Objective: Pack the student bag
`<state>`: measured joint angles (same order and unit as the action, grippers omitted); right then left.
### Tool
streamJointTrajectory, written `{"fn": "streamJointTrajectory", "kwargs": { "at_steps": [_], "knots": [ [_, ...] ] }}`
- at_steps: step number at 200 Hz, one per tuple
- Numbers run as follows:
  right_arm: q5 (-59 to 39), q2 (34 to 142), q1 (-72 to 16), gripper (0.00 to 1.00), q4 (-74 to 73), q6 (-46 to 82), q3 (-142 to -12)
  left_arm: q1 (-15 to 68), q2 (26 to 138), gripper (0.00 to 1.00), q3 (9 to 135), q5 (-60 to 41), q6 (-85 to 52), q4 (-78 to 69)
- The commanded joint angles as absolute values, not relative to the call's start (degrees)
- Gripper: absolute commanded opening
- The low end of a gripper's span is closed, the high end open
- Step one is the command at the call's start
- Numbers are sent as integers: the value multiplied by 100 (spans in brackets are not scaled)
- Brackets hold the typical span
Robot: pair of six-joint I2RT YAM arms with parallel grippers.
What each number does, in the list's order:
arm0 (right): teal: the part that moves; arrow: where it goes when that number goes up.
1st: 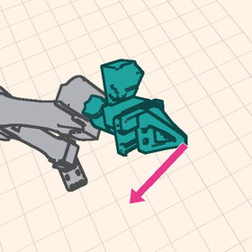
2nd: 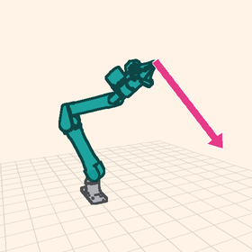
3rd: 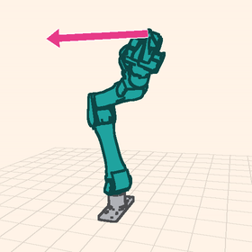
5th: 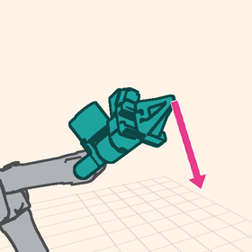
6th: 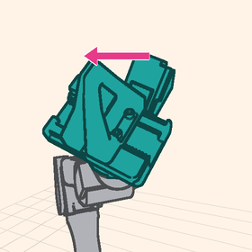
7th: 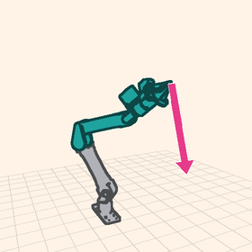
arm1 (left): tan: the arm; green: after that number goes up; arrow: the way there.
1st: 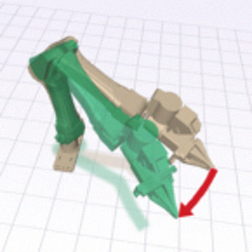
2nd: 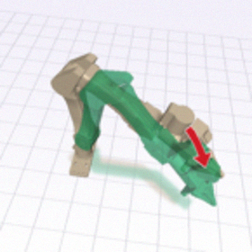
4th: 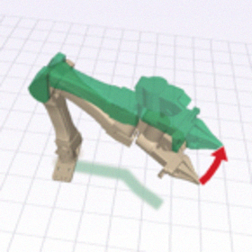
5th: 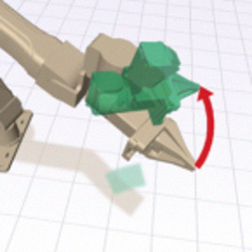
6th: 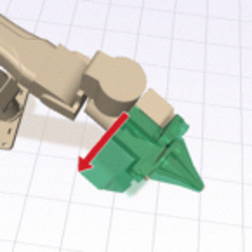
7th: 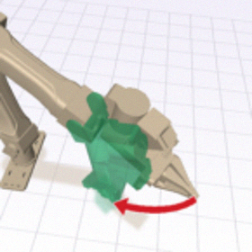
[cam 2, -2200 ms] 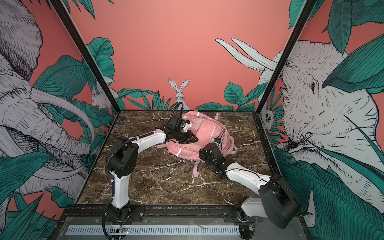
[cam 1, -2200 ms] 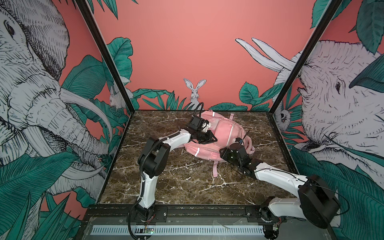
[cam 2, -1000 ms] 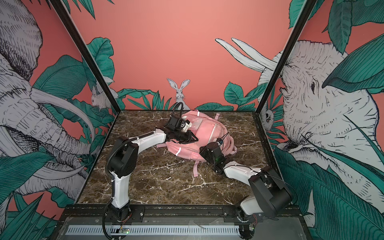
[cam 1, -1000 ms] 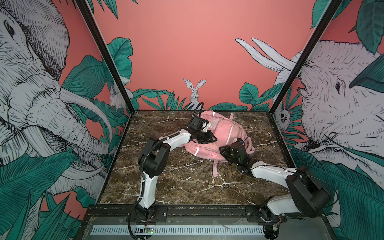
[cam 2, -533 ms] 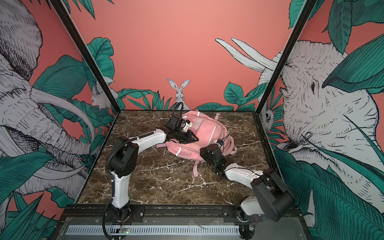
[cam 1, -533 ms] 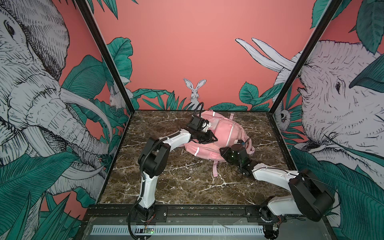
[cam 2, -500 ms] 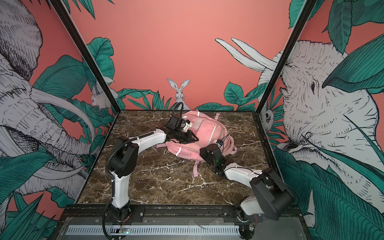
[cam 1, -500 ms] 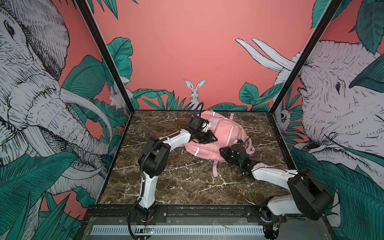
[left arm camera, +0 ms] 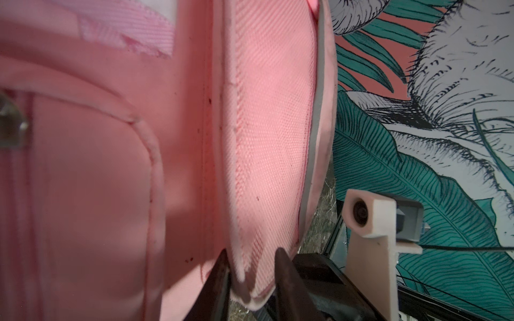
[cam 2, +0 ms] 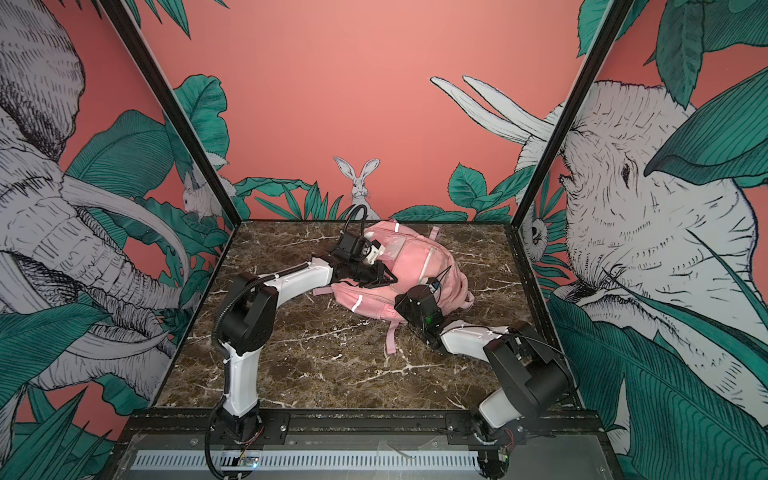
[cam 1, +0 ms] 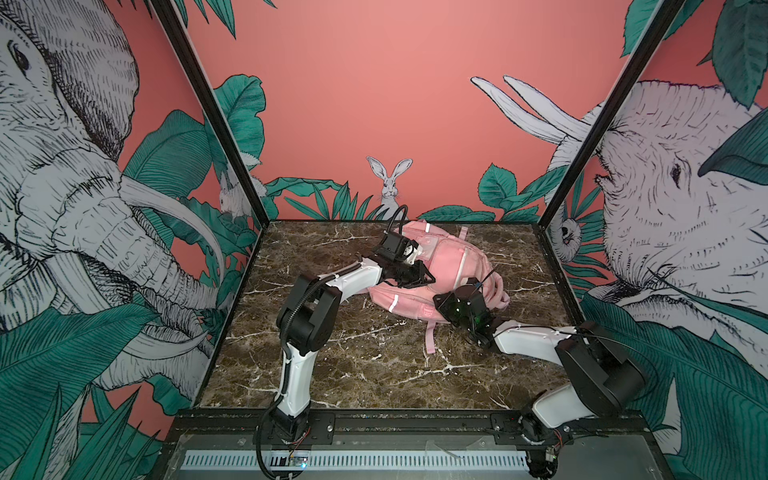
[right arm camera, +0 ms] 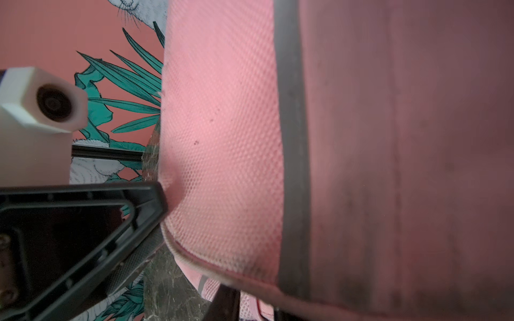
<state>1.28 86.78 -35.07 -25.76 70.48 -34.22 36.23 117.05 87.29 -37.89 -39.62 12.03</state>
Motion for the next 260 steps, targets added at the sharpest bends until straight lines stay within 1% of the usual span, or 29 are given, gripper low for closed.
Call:
{"fn": "streamJointTrajectory", "kwargs": {
  "at_steps": [1,44,102,131,144,154,161,166,179,187,231,249,260],
  "knots": [
    [114,8699,-3516,14,-2159,7023,-3527,3694,11602,29,8919,-4011,-3859,1206],
    [406,8255,-3507,9,-1776,6978,-3169,3647,11643,29,8938,-3995,-3856,1213],
    [588,7456,-3491,7,-948,6674,-3070,3440,11630,29,8991,-3975,-3744,1316],
    [592,7304,-3472,6,-650,6603,-3015,3294,11576,29,8940,-3906,-3696,1362],
    [564,7308,-3472,5,-502,6530,-3056,3252,11575,25,8905,-3885,-3710,1334],
    [519,7342,-3474,5,-400,6434,-3111,3243,11597,20,8895,-3906,-3738,1307],
    [491,7388,-3473,5,-332,6396,-3149,3245,11618,20,8895,-3956,-3772,1271],
    [450,7427,-3476,5,-328,6367,-3169,3255,11627,22,8888,-4012,-3794,1231],
    [323,7561,-3479,5,-302,6260,-3249,3282,11604,38,8839,-4118,-3819,1117],
    [268,7643,-3472,5,-185,6151,-3341,3313,11569,43,8833,-4135,-3765,1137],
    [296,7860,-3478,4,837,5395,-3756,3483,11383,45,8611,-4154,-3590,1241],
    [395,7790,-3474,4,1087,5221,-3785,3580,11390,48,8543,-4176,-3546,1261],
    [498,7714,-3472,6,1230,5163,-3788,3633,11416,50,8543,-4162,-3501,1320]
  ]
}}
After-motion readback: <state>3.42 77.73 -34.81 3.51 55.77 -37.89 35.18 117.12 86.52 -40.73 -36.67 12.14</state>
